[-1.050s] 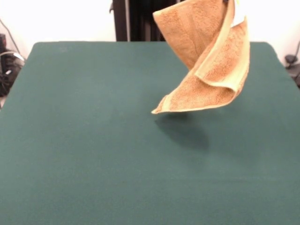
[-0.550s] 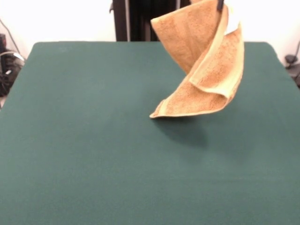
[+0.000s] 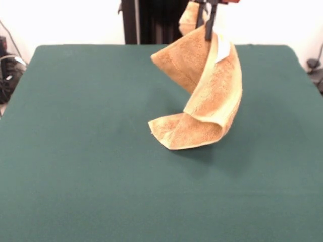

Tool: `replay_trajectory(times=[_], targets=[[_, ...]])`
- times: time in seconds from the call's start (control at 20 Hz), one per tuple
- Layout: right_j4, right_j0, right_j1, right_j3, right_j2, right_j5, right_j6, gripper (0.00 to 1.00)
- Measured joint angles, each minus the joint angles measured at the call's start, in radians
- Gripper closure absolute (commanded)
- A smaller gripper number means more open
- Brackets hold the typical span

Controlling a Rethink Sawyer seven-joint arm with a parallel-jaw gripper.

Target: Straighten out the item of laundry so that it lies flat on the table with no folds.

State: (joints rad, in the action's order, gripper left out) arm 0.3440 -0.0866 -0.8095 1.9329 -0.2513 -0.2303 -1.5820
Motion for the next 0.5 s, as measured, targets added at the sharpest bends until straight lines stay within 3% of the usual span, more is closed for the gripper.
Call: replay_trajectory(times=[0.5], targets=[[0.000,0.053,0.000,0.050,0.079,0.080,0.000,1.00]])
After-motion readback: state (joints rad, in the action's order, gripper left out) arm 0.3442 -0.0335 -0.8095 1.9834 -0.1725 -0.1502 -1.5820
